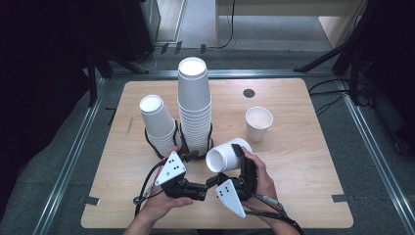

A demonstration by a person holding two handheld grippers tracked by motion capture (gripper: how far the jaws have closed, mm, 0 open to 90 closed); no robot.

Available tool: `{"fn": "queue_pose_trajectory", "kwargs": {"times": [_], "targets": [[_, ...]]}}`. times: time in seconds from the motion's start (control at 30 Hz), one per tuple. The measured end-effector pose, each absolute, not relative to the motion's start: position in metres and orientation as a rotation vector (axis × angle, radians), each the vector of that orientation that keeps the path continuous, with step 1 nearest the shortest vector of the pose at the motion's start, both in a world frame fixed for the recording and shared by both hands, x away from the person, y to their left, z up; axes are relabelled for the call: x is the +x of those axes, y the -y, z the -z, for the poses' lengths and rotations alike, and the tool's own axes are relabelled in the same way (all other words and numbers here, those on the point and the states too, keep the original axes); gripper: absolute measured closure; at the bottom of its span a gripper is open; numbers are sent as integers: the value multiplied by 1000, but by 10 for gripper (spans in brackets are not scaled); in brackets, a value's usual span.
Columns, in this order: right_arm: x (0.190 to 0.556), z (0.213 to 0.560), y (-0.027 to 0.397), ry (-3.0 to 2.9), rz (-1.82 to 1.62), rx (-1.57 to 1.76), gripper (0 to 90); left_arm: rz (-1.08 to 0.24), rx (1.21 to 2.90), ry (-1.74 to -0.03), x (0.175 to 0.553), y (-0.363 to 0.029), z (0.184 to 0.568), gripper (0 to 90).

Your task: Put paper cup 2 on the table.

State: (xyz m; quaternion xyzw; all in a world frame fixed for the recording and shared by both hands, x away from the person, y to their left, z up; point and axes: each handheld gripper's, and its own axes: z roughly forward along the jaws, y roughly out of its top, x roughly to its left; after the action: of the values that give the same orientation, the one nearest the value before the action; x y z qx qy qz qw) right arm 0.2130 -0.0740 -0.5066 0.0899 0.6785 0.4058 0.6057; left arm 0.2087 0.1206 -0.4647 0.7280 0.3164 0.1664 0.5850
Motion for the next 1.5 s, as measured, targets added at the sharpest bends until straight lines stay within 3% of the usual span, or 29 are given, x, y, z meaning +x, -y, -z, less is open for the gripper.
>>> {"fn": "queue_pose_trajectory", "kwargs": {"times": [0.47,0.97,1.5], "targets": [[204,512,66,-1559,-942,87,183,-346,1728,-732,210,-115,468,63],[201,516,64,-1556,-928,24,181,-338,1738,-713,209,-114,467,211],[201,518,64,-1559,-905,14,159,-299,1753,-697,212,-119,468,262]]}}
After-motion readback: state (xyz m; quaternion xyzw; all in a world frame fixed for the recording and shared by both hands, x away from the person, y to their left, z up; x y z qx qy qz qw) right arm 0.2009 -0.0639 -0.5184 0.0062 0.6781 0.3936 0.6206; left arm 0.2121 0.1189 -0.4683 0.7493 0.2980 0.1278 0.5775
